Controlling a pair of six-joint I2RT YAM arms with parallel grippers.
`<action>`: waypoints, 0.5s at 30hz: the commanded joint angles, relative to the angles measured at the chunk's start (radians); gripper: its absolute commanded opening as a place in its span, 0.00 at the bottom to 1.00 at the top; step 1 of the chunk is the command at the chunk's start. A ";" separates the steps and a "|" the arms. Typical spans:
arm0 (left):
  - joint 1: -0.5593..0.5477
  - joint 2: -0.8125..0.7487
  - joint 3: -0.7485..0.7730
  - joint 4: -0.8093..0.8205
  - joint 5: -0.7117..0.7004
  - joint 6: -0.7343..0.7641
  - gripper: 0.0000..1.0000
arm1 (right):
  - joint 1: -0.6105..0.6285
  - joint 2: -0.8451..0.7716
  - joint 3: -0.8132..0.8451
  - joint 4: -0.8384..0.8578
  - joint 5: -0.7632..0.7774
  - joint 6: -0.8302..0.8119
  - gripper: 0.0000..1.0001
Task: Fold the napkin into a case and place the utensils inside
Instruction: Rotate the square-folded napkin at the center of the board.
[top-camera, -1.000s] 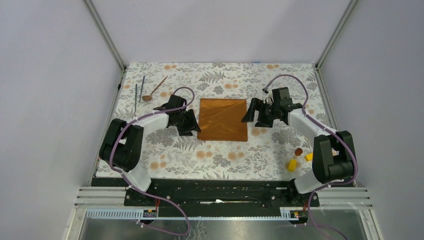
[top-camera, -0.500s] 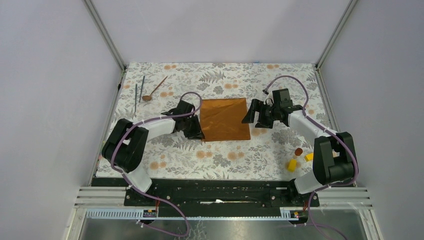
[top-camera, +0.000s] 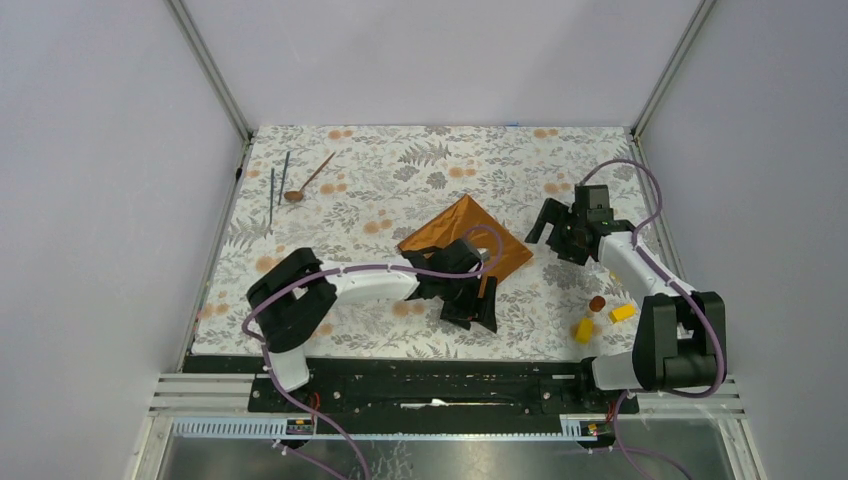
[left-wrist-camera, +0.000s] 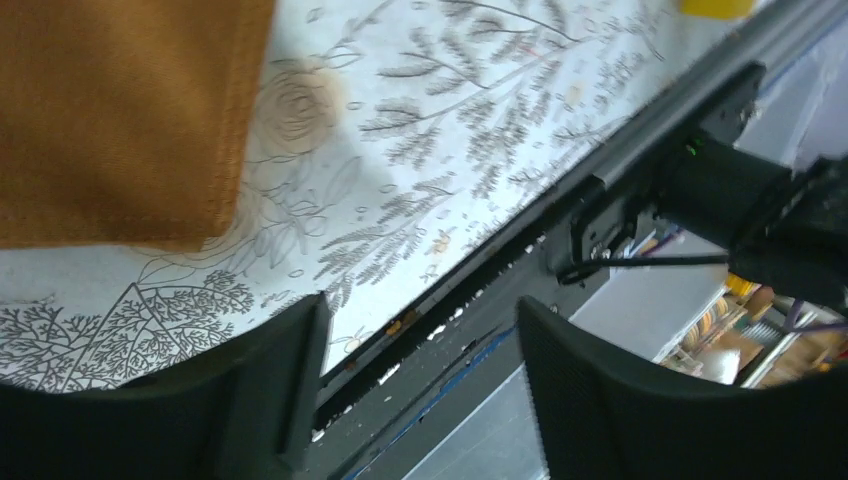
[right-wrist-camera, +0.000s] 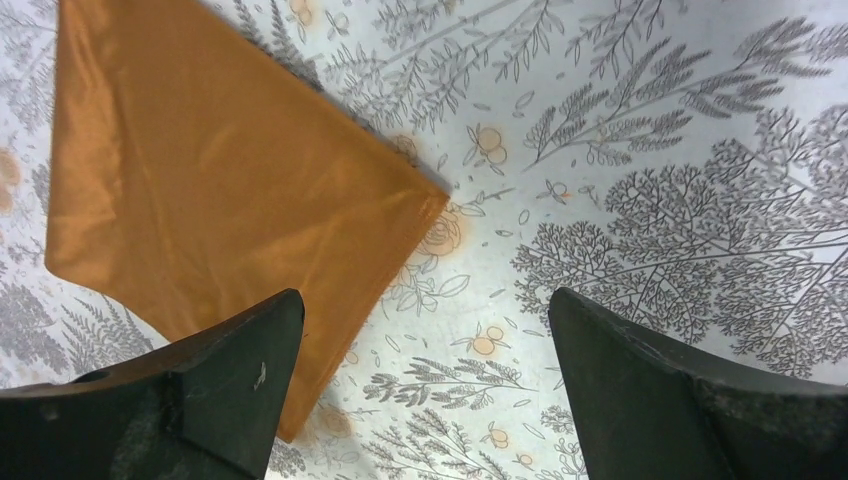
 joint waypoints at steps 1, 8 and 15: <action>0.080 -0.079 0.113 -0.153 0.009 0.136 0.86 | -0.014 0.031 -0.043 -0.009 -0.122 -0.005 1.00; 0.429 -0.050 0.233 -0.217 0.005 0.266 0.99 | -0.011 0.120 -0.140 0.247 -0.343 0.138 0.92; 0.580 0.102 0.403 -0.275 -0.031 0.329 0.99 | -0.011 0.255 -0.158 0.448 -0.367 0.241 0.87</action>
